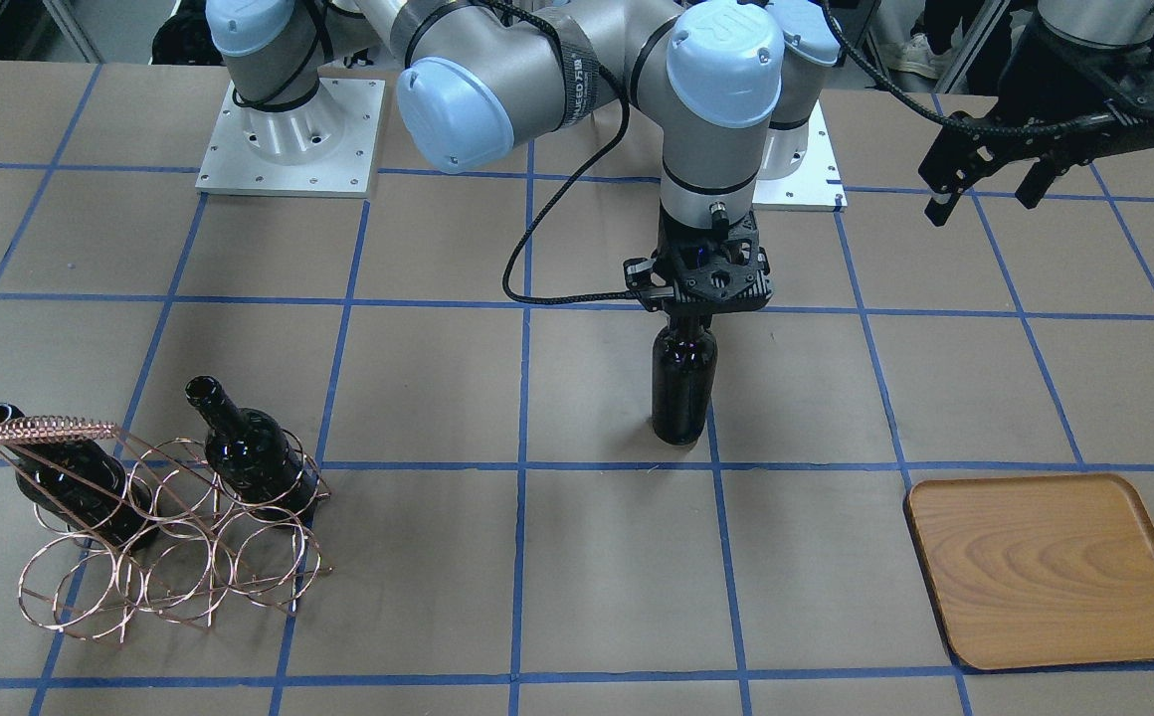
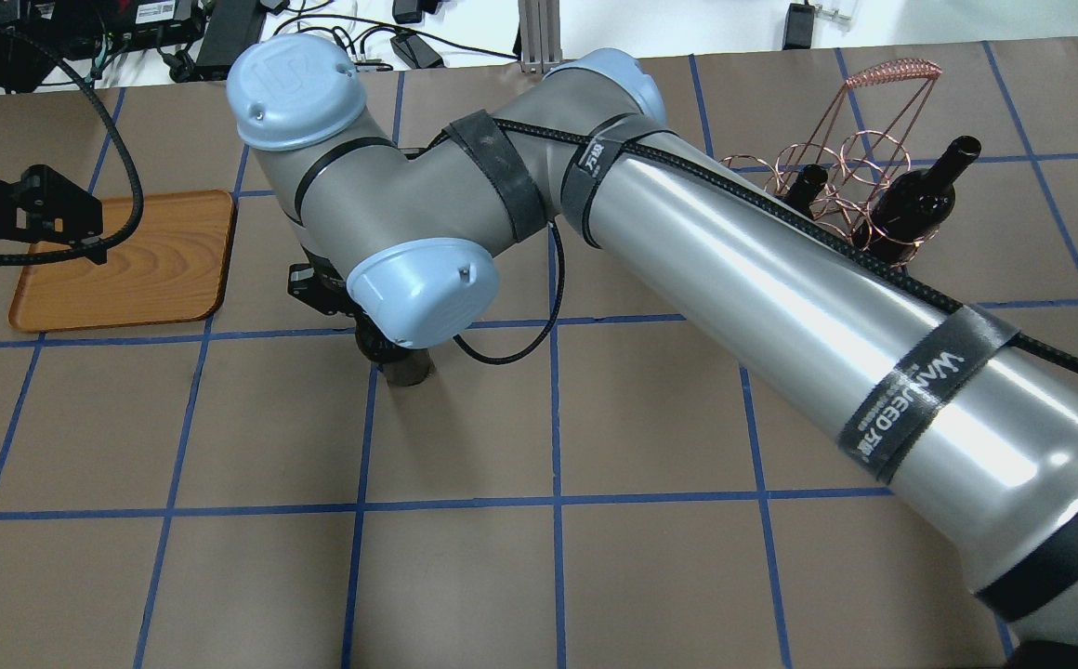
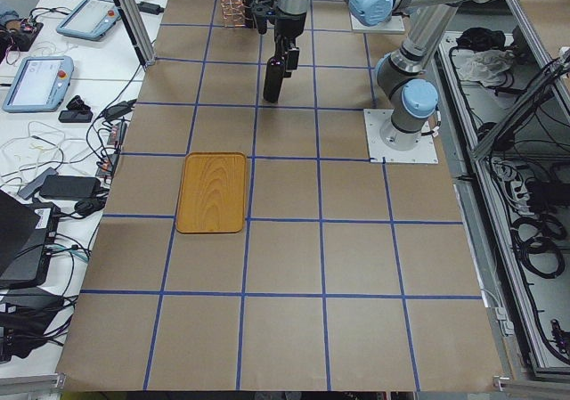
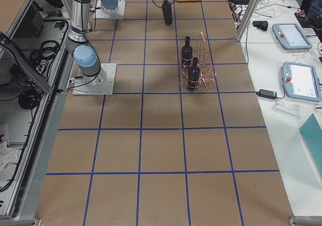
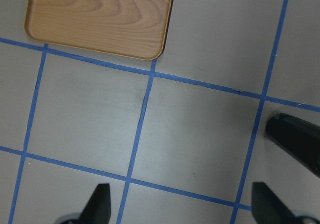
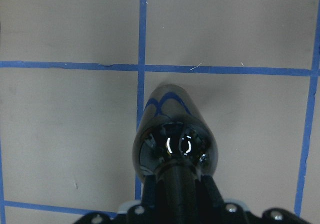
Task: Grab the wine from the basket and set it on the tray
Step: 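Carry the bottle toward the tray and stand it upright on the table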
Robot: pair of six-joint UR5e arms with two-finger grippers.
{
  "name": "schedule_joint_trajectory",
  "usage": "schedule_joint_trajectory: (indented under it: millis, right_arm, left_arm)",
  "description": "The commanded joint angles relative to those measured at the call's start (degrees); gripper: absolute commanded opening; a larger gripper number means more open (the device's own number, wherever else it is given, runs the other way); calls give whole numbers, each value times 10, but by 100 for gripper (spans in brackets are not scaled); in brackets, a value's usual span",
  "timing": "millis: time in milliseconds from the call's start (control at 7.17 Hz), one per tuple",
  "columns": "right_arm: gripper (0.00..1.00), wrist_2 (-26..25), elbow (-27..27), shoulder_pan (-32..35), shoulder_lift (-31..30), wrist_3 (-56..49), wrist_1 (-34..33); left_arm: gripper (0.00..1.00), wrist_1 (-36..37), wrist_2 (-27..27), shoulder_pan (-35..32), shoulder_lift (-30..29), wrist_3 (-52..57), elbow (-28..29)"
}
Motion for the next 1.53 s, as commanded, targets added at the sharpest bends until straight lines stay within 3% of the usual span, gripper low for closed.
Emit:
schedule_joint_trajectory:
  millis: [0,139,279,558,837,1115,1394]
  right_arm:
    - [49,0,-2,0,5,13,-6]
    - [76,1,-7,-1,1,38,-4]
    - [91,1,-13,-1,-2,56,-2]
    - [94,3,-15,-1,-18,60,6]
    - [94,-12,-18,-21,-65,39,73]
    - [94,-37,-15,-99,-106,-89,115]
    - [100,-41,-6,-223,-139,-249,122]
  left_arm:
    - [100,-1,-6,0,1,2,-3]
    - [100,0,-9,-1,3,0,1]
    - [100,-5,-8,-1,7,1,1]
    - [100,-4,-8,-4,15,-8,5]
    - [100,-56,-21,-36,26,-56,4]
    - [100,-55,-19,-94,25,-119,4]
    - [100,-15,-20,-139,5,-155,4]
